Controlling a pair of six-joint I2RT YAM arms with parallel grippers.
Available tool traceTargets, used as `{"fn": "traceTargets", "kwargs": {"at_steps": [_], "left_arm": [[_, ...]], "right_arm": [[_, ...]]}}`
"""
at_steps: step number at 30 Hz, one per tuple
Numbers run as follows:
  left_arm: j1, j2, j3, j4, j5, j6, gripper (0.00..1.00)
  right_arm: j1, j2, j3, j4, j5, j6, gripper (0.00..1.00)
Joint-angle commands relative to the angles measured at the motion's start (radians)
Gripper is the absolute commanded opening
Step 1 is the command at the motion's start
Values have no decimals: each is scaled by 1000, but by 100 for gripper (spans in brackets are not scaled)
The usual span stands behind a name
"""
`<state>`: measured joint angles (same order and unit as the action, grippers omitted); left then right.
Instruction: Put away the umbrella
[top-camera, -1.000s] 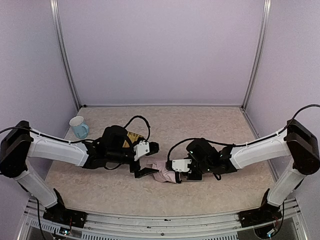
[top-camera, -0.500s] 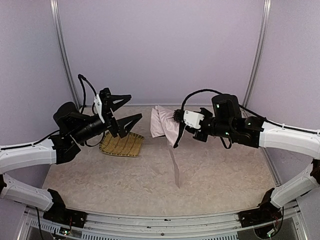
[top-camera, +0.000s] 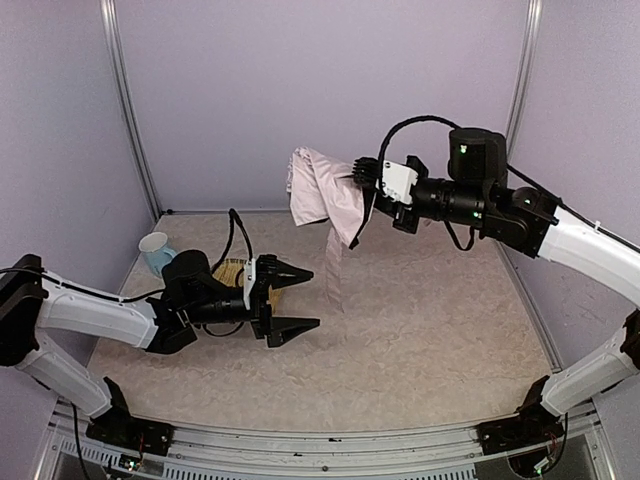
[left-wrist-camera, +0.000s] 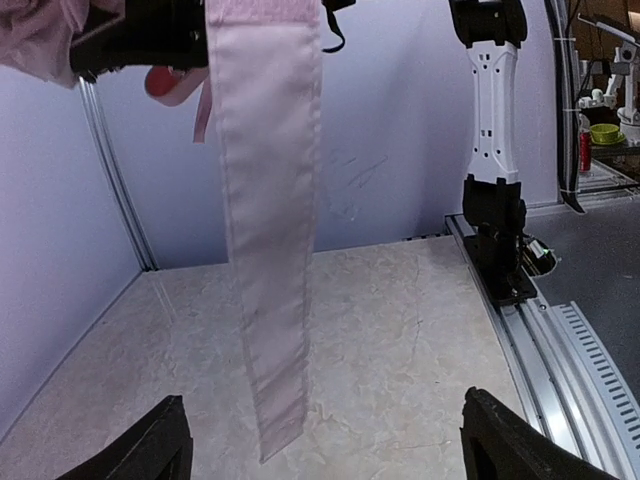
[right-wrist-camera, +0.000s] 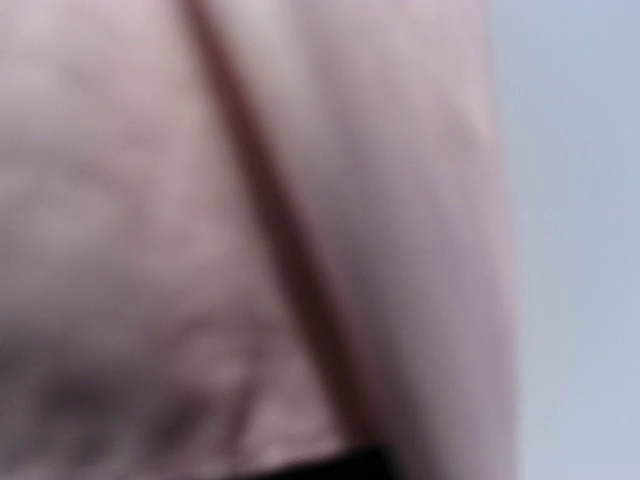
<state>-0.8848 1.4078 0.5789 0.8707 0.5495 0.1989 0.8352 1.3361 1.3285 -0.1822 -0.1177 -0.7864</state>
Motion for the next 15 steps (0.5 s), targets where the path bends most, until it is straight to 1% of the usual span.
{"fn": "traceTargets", "kwargs": {"at_steps": [1, 4, 6, 8, 10, 12, 14, 15], "left_arm": [[1, 84, 46, 121, 20, 32, 91], [-15, 135, 90, 110, 24, 43, 86], [-43, 157, 110, 93, 42, 55, 84], [-70, 169, 100, 119, 58, 50, 84], [-77, 182, 85, 166, 107, 6, 83], [-77, 194, 74, 195, 156, -25, 77], [-78, 205, 74, 196, 182, -33, 66], [-79, 210, 76, 194, 191, -35, 63]], "right_arm": [[-8, 2, 71, 0, -102, -8, 0], [-7, 8, 87, -9, -119, -9, 0], [-7, 11, 94, -14, -116, -11, 0], [-8, 10, 97, -13, -114, -13, 0], [-7, 5, 98, -15, -113, -16, 0], [-7, 0, 97, -14, -115, -15, 0], [-8, -3, 97, -16, -115, -16, 0], [-8, -4, 97, -16, -114, -16, 0]]}}
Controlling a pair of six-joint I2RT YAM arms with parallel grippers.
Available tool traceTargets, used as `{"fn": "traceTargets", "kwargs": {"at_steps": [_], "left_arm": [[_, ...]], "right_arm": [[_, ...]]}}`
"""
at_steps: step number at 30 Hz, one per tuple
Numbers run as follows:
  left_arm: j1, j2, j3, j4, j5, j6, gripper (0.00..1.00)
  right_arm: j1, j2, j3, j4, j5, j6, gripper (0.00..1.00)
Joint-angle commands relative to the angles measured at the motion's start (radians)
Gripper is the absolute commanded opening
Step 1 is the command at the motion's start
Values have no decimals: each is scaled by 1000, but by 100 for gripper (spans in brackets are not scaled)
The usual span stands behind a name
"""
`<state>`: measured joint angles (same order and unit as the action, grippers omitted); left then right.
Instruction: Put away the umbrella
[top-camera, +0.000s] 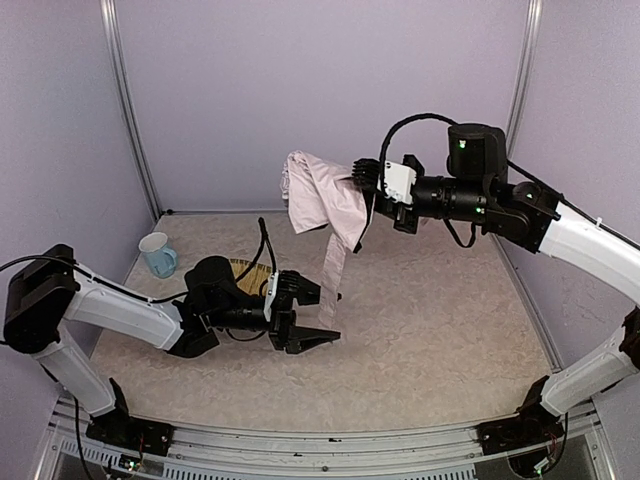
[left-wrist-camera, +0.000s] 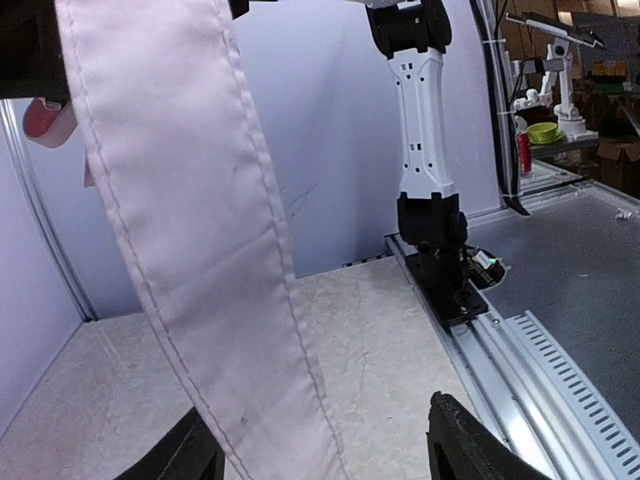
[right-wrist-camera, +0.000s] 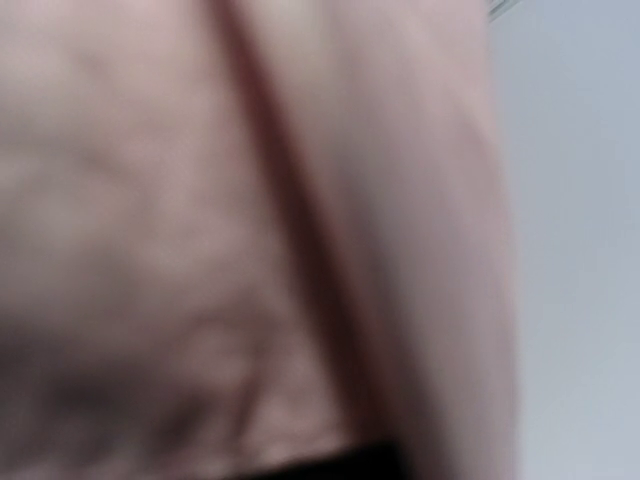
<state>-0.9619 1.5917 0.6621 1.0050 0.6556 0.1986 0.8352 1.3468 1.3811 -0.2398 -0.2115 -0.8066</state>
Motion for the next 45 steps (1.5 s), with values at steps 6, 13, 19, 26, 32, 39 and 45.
{"fn": "traceTargets", "kwargs": {"at_steps": [6, 13, 19, 26, 32, 39, 45], "left_arm": [[2, 37, 4, 20, 95, 7, 0], [22, 113, 8, -39, -7, 14, 0], [151, 233, 165, -196, -102, 108, 0], [323, 318, 493, -394, -152, 285, 0], [375, 416, 871, -545, -229, 408, 0], [339, 297, 960, -494, -206, 455, 0], [249, 83, 672, -303, -122, 433, 0]], "right_arm": [[-8, -22, 41, 40, -15, 7, 0], [-31, -28, 96, -1, -92, 57, 0], [-21, -35, 163, -196, -337, 102, 0], [35, -43, 100, -452, -487, 165, 0], [183, 4, -203, -390, -372, 258, 0], [158, 152, -398, -224, -263, 359, 0], [-7, 210, -432, -57, -317, 493, 0]]}}
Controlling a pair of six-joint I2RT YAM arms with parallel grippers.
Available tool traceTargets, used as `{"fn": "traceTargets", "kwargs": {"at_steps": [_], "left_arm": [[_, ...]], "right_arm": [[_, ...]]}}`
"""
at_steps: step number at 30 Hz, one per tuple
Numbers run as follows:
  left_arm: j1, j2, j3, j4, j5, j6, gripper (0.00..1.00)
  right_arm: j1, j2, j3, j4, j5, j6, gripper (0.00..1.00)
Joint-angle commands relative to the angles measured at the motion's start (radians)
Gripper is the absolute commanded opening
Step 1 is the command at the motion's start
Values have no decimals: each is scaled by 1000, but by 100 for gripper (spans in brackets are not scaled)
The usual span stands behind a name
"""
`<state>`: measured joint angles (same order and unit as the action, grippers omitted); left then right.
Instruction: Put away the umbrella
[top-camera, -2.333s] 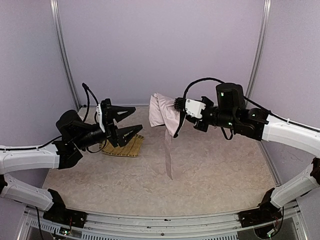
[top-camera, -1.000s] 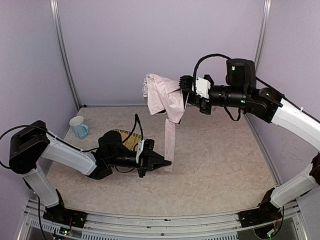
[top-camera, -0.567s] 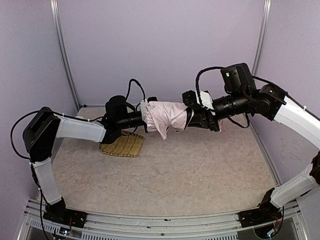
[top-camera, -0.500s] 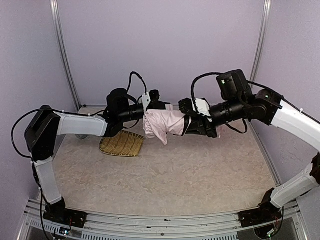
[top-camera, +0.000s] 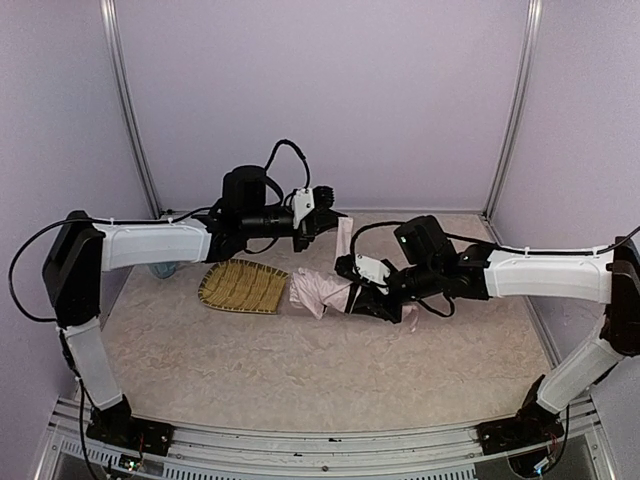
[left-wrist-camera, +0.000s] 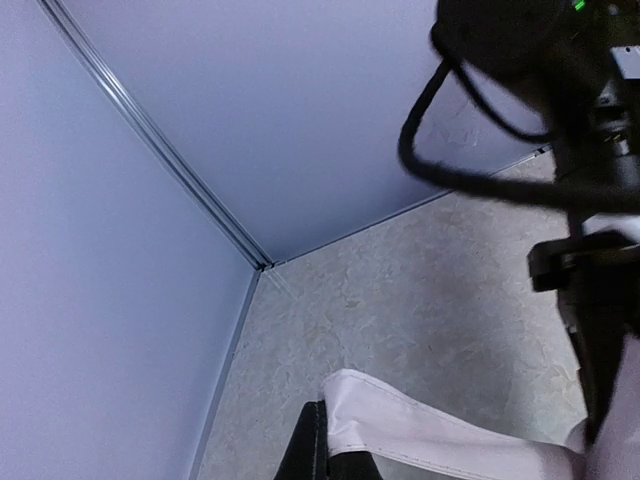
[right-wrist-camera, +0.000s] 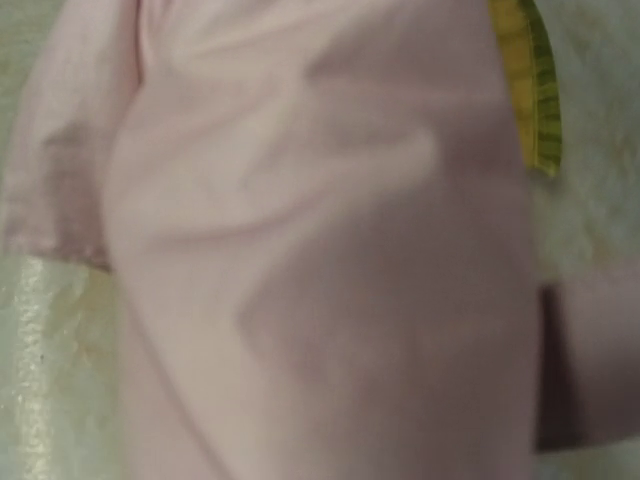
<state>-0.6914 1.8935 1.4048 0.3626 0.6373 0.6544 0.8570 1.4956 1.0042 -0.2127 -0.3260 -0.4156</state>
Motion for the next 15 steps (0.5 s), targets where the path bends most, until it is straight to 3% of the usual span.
{"fn": "traceTargets", "kwargs": {"at_steps": [1, 7, 15], "left_arm": [[-42, -243, -114, 350, -93, -17, 0], [-143, -319, -371, 408, -94, 28, 0], [-307, -447, -621, 431, -285, 193, 0]], "right_arm": [[-42, 72, -51, -73, -207, 114, 0], [-129, 142, -45, -59, -223, 140, 0], [-237, 164, -43, -46, -249, 201, 0]]}}
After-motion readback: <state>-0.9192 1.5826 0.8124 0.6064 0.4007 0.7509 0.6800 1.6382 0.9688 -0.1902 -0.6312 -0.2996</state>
